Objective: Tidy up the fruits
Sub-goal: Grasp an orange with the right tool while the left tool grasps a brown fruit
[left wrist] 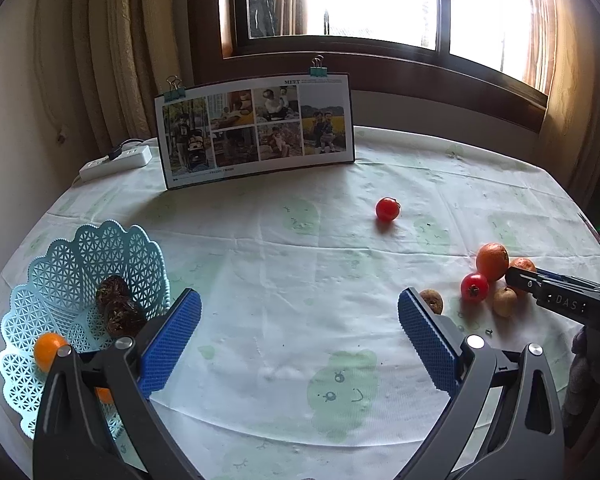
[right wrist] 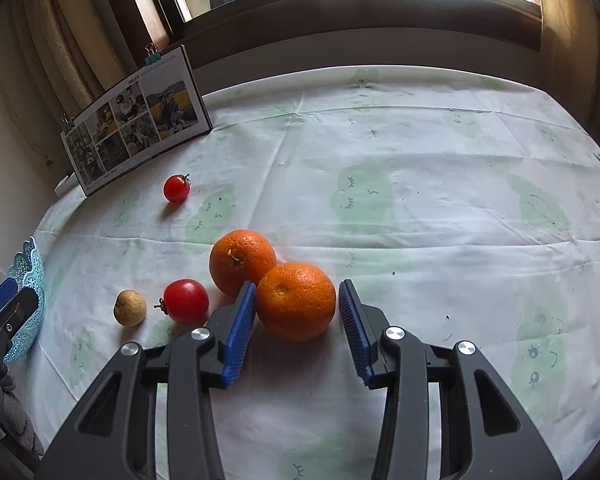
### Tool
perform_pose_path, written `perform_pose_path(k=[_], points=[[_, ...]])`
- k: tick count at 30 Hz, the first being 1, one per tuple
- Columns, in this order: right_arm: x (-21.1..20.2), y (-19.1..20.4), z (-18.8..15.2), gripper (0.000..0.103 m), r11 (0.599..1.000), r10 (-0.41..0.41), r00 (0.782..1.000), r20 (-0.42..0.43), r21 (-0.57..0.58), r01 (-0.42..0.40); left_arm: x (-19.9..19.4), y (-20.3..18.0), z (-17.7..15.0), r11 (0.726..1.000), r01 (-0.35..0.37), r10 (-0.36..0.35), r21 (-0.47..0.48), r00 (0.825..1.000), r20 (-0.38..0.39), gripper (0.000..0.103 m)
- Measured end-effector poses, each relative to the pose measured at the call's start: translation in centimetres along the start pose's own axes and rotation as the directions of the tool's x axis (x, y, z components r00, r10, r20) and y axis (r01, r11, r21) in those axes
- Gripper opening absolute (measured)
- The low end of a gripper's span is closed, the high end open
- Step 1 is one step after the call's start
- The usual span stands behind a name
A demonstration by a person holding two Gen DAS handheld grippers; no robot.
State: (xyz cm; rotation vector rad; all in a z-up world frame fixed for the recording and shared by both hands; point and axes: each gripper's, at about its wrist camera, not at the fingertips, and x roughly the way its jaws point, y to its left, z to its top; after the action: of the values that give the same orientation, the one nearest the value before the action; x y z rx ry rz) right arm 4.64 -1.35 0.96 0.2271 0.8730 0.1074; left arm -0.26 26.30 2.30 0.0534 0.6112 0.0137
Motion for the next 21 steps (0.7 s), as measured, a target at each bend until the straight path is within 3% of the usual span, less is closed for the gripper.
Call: perform_pose_path(k=[14, 21], points=[[-0.4, -0.2, -0.3, 0.039, 1.0, 0.004, 1.0, 0.001, 0.006, -0.004, 0.9, -0.8, 0.2, 1.0, 0.001, -0.001, 0.017, 1.0, -0.015, 0.1], [-2.3, -1.5, -0.3, 0.039, 0.998, -0.022, 0.998, 0.059, 0.052, 0.019, 1.7, -2.3, -0.1, 0.998, 0.028, -0.026, 0.048, 0.999, -0.032, 0.1]])
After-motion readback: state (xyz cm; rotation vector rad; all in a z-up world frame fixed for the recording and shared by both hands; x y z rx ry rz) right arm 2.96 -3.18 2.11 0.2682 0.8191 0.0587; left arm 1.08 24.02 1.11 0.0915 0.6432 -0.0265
